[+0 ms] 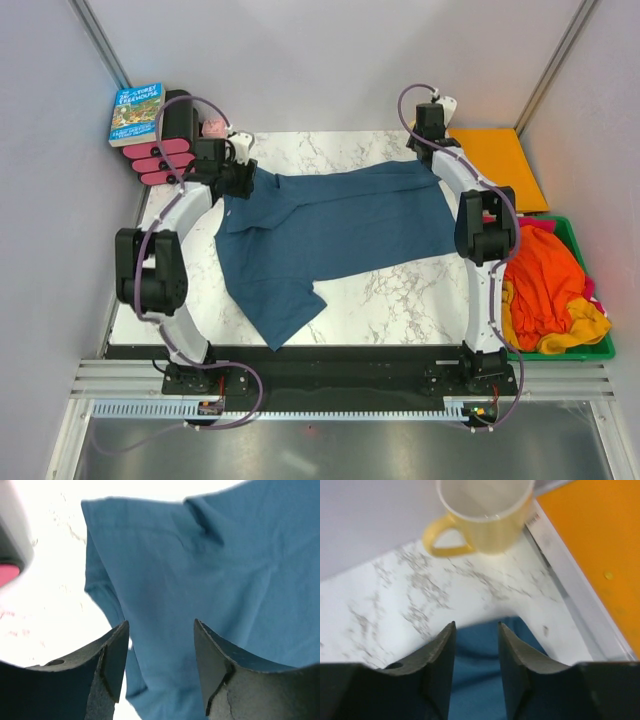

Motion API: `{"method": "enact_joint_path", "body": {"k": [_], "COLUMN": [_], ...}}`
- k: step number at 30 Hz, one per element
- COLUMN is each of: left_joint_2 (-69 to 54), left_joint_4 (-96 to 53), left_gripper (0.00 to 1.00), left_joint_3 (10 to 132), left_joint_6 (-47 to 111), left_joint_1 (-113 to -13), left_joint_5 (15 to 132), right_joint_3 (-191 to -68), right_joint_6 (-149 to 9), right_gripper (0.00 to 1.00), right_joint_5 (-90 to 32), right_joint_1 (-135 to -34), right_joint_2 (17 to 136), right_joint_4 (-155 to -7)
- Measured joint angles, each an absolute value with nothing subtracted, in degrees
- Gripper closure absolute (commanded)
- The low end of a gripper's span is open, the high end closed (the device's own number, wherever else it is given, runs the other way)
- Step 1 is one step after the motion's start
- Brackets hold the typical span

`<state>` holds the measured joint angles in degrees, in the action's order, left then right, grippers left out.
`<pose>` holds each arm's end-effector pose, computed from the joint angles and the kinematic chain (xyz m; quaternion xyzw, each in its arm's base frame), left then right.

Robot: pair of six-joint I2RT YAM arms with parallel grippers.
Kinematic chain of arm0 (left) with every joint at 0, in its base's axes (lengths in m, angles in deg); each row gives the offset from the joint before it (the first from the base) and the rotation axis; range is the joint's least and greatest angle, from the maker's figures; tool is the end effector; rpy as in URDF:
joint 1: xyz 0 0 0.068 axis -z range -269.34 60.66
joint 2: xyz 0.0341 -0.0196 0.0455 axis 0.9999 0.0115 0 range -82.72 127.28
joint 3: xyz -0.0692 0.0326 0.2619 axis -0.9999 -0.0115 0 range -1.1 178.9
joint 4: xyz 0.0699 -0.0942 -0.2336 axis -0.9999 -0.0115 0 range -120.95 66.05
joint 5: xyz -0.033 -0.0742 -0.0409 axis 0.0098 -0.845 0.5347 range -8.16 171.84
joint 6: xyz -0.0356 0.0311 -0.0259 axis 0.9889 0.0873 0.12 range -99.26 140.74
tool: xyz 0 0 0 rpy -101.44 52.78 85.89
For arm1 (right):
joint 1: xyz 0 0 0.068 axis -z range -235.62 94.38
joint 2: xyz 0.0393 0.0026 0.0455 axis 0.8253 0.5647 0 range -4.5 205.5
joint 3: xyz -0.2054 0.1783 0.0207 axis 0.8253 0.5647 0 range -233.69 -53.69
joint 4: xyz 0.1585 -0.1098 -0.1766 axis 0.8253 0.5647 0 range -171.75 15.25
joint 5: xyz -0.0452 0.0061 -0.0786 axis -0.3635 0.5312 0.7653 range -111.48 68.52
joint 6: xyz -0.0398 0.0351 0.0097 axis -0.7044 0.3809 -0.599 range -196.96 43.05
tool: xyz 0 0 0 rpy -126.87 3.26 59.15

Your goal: Fold and stack the t-shirts

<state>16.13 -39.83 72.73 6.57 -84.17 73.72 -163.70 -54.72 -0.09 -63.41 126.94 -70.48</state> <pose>0.3885 -0.0402 0.2536 0.1814 0.8895 -0.0317 0.4181 0.5317 0.0597 0.2198 0.1967 0.8443 -0.0352 0.4973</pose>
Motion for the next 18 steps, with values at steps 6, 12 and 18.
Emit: {"method": "enact_joint_path", "body": {"k": [6, 12, 18], "left_joint_2": [26.9, 34.4, 38.7], "left_joint_4": [-38.8, -42.5, -48.1], "left_gripper": [0.43, 0.43, 0.45], "left_joint_3": [80.4, 85.1, 89.9], "left_joint_6": [8.1, 8.1, 7.5], "left_joint_1": [-84.1, -83.6, -83.2], "left_joint_5": [73.8, 74.7, 77.7], "right_joint_3": [-175.2, -175.4, -174.3], "right_joint_6": [-55.3, -55.2, -54.2], "right_gripper": [0.70, 0.68, 0.60], "right_joint_5": [-2.2, -3.7, -5.2], "right_joint_1": [-64.4, -64.8, -64.9], "right_joint_2": [134.3, 137.8, 138.6], "right_joint_4": [-69.6, -66.7, -65.9]}}
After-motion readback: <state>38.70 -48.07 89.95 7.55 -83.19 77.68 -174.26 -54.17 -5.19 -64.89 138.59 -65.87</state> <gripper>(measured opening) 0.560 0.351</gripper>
